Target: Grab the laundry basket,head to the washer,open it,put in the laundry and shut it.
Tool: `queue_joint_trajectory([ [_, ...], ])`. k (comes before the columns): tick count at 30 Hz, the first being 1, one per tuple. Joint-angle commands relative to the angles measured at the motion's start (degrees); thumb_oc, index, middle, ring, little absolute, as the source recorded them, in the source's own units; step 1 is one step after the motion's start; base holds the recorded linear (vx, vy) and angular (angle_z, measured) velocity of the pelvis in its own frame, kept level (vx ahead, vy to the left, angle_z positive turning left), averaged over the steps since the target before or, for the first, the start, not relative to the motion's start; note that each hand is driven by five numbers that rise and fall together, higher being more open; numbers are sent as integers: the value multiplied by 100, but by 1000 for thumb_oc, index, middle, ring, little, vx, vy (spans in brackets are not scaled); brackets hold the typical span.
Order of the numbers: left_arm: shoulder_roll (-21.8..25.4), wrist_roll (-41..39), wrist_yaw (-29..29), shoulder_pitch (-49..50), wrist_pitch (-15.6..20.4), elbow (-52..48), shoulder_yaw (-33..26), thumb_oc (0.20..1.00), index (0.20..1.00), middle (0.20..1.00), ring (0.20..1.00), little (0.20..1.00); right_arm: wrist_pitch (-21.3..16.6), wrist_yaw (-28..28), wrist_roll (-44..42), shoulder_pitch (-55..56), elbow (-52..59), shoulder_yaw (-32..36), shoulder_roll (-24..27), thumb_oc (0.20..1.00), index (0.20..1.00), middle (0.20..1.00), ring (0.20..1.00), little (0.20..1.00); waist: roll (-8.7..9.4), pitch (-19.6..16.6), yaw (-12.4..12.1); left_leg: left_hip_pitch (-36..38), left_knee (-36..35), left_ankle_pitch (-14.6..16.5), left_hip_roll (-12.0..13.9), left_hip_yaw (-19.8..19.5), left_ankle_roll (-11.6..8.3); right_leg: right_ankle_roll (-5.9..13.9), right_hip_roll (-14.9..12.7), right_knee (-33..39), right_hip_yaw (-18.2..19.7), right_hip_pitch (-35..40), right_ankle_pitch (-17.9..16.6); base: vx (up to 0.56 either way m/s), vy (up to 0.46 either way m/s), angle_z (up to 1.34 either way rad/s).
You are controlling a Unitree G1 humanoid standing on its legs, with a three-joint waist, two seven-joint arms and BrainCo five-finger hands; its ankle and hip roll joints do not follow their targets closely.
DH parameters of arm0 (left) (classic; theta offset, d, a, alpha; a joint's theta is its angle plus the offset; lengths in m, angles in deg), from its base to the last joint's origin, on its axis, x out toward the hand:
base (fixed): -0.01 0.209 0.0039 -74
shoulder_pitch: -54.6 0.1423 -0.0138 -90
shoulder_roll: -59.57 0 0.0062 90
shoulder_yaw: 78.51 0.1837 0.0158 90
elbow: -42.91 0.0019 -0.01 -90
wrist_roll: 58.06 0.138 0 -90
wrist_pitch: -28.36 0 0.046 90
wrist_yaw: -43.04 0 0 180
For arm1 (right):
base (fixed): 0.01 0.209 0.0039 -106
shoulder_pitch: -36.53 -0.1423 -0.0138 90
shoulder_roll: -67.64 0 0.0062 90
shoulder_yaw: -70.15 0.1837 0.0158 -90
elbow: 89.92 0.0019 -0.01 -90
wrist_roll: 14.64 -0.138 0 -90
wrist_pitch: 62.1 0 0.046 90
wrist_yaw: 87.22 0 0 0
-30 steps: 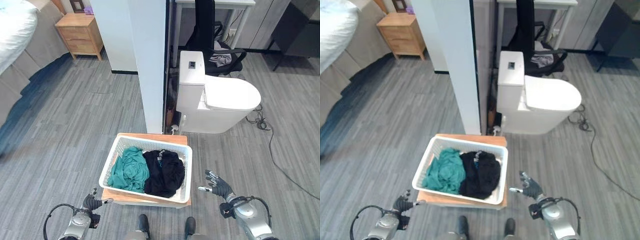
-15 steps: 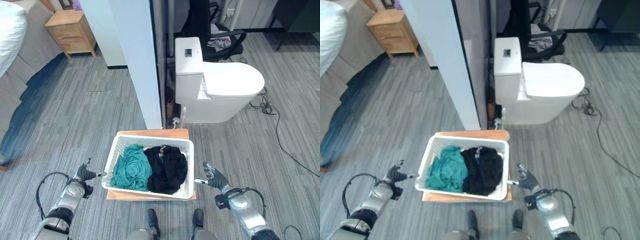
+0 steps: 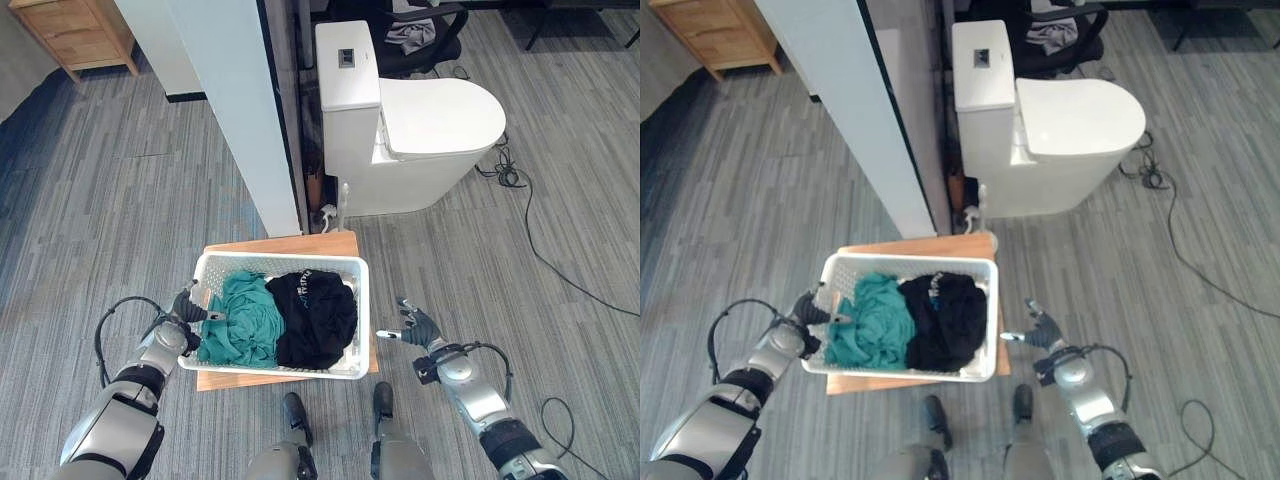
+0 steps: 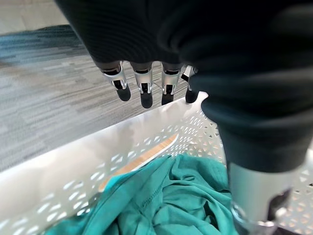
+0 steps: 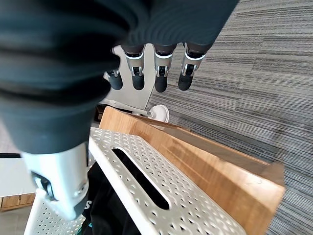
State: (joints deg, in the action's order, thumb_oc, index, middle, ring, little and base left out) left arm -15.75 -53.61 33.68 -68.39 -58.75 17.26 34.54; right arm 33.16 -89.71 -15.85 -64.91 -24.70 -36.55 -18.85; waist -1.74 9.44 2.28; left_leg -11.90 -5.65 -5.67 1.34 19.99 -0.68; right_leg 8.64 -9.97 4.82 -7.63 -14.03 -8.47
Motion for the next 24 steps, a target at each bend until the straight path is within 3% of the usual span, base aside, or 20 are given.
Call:
queue_joint_trajectory([
  [1,-53,126,-50,-206,-172,519,-50,1000,1000,1000,1000,1000,-58,-165,177,-257,199,-79,-256,1000,1000,1000,1000,1000,215,200,-36,-348,65,-1,13,-397,-277,636,-742,18,-173,-151,-1143,-12,50,3],
  [12,-760,63,-211,-117,-275,446,114,1000,1000,1000,1000,1000,108,-300,534,-567,168,-370,-425,1000,1000,1000,1000,1000,35,272,-68,-512,65,-43,-22,-489,-279,636,-811,18,-285,-239,-1108,13,14,2],
  [24,-1264,-1650,-779,384,73,10,-705,1000,1000,1000,1000,1000,-13,-596,374,-203,321,-511,-435,1000,1000,1000,1000,1000,-188,169,-126,-548,65,-54,-34,-578,-329,636,-890,18,-426,-185,-941,38,1,6],
])
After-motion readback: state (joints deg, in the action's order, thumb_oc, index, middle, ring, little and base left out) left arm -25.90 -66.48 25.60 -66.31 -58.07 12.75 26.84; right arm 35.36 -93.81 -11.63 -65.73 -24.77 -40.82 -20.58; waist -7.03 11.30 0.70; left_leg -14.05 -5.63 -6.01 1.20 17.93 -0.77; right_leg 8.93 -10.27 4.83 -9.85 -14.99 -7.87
